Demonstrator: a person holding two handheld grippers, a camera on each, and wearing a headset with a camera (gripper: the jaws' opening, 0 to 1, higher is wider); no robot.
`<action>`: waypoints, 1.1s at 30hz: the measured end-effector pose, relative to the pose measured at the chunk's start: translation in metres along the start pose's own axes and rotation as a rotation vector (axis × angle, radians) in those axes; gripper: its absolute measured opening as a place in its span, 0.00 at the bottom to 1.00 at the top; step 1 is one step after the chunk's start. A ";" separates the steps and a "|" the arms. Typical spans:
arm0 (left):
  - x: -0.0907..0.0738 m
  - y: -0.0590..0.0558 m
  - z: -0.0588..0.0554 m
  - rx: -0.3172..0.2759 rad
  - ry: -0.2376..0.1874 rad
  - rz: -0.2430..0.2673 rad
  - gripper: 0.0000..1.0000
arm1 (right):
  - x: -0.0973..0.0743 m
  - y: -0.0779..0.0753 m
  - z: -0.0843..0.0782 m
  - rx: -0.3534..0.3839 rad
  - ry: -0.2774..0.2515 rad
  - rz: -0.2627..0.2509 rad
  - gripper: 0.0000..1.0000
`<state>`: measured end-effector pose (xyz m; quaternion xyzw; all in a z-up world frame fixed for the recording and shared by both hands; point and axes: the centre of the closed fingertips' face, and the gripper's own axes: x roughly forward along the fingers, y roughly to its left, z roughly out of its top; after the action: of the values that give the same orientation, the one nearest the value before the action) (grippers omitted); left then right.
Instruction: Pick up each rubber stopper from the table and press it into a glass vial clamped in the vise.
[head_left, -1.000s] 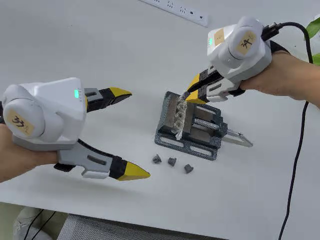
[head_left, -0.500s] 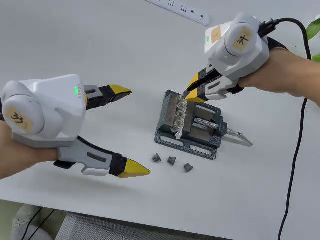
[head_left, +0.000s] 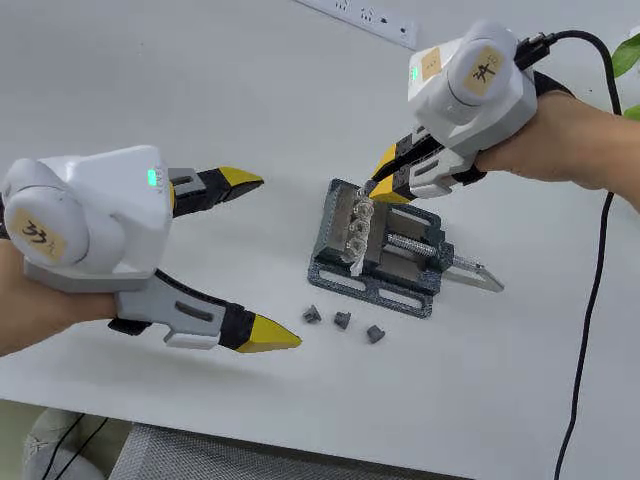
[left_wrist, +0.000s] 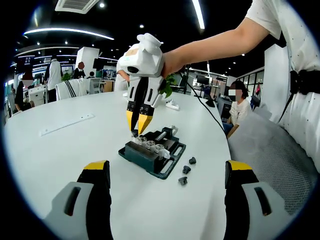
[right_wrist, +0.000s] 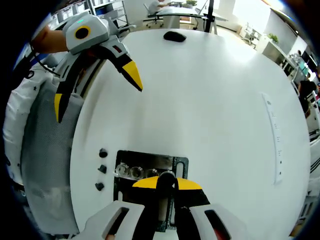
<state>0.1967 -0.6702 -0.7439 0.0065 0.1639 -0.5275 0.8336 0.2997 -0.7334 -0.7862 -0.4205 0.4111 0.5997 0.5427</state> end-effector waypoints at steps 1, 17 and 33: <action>0.000 0.000 0.000 0.001 0.002 -0.001 0.95 | 0.000 0.000 0.000 0.005 -0.002 0.000 0.06; 0.000 0.002 0.003 0.006 0.004 -0.003 0.95 | -0.001 0.000 0.001 0.005 -0.018 -0.008 0.08; -0.001 0.002 0.004 0.003 -0.001 -0.001 0.95 | -0.015 0.003 0.000 0.026 -0.054 -0.022 0.14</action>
<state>0.1990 -0.6693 -0.7398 0.0074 0.1627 -0.5281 0.8334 0.2975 -0.7382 -0.7716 -0.4016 0.3995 0.5993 0.5657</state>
